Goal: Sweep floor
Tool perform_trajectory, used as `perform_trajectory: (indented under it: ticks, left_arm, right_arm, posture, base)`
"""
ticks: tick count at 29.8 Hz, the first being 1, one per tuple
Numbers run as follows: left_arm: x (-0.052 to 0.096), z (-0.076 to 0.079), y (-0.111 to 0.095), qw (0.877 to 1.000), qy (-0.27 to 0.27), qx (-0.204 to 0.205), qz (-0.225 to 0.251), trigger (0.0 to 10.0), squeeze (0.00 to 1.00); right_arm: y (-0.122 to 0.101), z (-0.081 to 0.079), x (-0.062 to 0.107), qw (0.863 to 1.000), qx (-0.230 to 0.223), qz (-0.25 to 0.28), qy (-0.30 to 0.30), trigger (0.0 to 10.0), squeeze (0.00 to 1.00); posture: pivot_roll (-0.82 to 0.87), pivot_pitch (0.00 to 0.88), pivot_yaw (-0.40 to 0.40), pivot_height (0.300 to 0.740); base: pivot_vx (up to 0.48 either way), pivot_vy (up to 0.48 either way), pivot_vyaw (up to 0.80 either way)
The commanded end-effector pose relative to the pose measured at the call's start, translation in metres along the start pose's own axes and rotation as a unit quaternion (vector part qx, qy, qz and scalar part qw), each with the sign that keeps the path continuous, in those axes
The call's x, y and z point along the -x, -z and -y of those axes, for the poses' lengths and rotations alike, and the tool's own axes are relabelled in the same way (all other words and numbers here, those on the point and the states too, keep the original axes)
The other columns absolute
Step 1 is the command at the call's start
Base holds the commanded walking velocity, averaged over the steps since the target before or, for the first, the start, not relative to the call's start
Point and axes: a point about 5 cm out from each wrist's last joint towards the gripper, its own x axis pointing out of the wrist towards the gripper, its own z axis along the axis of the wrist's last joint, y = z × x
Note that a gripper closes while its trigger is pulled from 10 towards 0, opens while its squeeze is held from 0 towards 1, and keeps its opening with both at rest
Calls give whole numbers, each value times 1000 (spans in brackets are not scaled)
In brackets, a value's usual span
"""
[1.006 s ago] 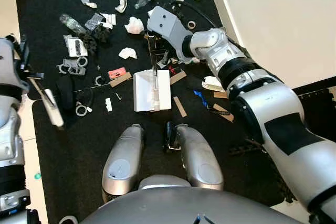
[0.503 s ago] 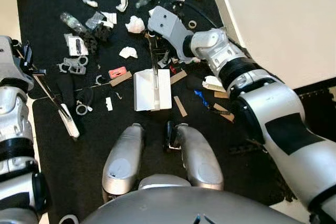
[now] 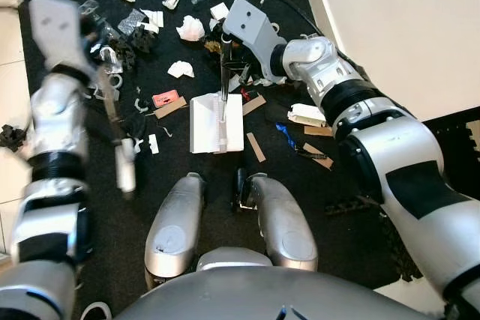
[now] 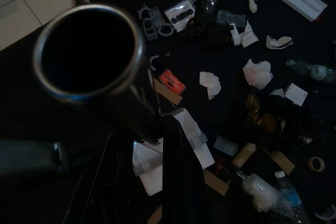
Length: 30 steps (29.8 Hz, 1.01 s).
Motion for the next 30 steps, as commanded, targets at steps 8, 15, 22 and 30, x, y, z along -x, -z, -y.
perform_trajectory:
  ticks: [8,15,22,30]
  left_arm:
    - [-18,44,-20,994,78,24,72,10000,0]
    - [9,12,-56,992,50,-30,114,10000,0]
    - [49,-50,-61,990,-76,-94,72,10000,0]
    - [77,-86,-29,986,-157,-49,-40,10000,0]
  right_arm:
    - [17,-10,-2,999,-29,-15,-17,10000,0]
    - [17,-8,-1,999,-34,-11,-11,10000,0]
    - [19,-10,-2,999,-36,-13,-12,10000,0]
    - [22,-8,0,999,-31,-27,-6,10000,0]
  posture:
    - [80,238,-100,740]
    - [101,236,-77,740]
    - [122,233,-72,740]
    - [127,228,-74,740]
  base:
    - [0,0,0]
    - [0,0,0]
    - [0,0,0]
    - [0,0,0]
